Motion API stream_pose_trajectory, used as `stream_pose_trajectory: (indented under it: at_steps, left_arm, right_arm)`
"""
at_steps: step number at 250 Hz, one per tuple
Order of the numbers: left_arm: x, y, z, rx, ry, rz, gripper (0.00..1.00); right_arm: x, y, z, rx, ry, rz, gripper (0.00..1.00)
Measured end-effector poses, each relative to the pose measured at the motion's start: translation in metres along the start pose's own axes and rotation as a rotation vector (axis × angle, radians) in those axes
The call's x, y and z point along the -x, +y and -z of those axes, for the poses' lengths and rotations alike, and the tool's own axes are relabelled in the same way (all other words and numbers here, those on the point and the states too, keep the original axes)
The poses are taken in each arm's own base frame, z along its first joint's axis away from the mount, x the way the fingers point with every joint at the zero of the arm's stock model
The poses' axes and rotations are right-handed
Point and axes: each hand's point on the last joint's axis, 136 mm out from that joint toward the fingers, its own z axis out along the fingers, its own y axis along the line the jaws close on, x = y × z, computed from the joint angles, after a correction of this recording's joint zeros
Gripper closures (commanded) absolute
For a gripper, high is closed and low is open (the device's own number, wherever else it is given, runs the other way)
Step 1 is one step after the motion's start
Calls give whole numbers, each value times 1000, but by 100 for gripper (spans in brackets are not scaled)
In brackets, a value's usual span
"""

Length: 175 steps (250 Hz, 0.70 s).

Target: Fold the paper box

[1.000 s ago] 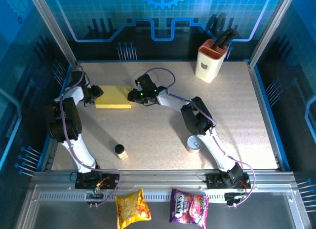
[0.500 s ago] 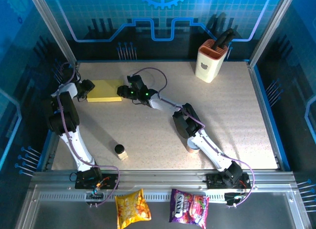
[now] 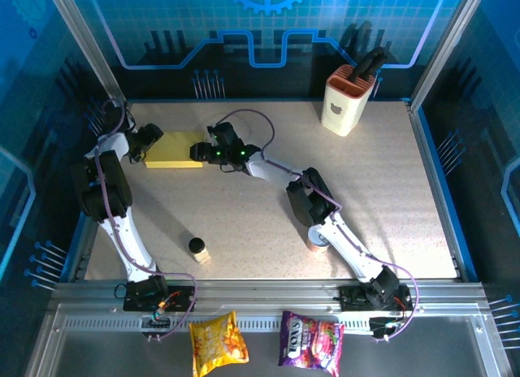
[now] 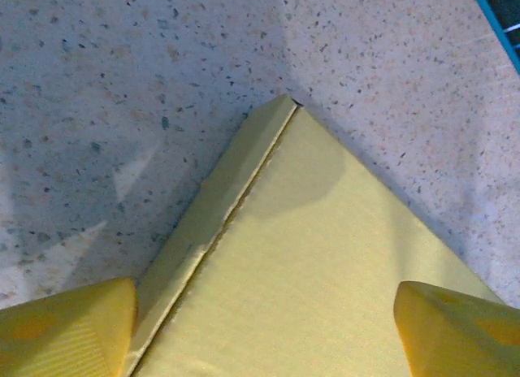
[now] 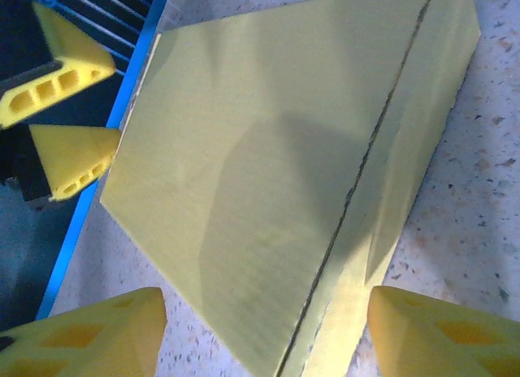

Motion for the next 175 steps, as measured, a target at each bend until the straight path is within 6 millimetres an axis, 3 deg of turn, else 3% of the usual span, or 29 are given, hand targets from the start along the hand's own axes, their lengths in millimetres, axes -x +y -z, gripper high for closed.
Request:
stream_pose_trajectory:
  at_steps: [13, 54, 84, 123, 175]
  left_arm:
    - [0, -3, 4, -3, -1, -7, 0]
    - [-2, -16, 35, -25, -36, -21, 0]
    - [-16, -33, 60, -45, -65, -82, 0]
    - [-63, -58, 72, -73, -64, -221, 0]
    - [-133, -56, 77, -85, -54, -390, 0]
  right_arm:
    - [1, 1, 10, -12, 15, 24, 19]
    - [11, -4, 62, -69, 32, 107, 0]
    - [22, -17, 111, -112, 11, 149, 1]
    - [38, -56, 180, -205, -41, 176, 1]
    - [37, -123, 277, -416, -75, 228, 1]
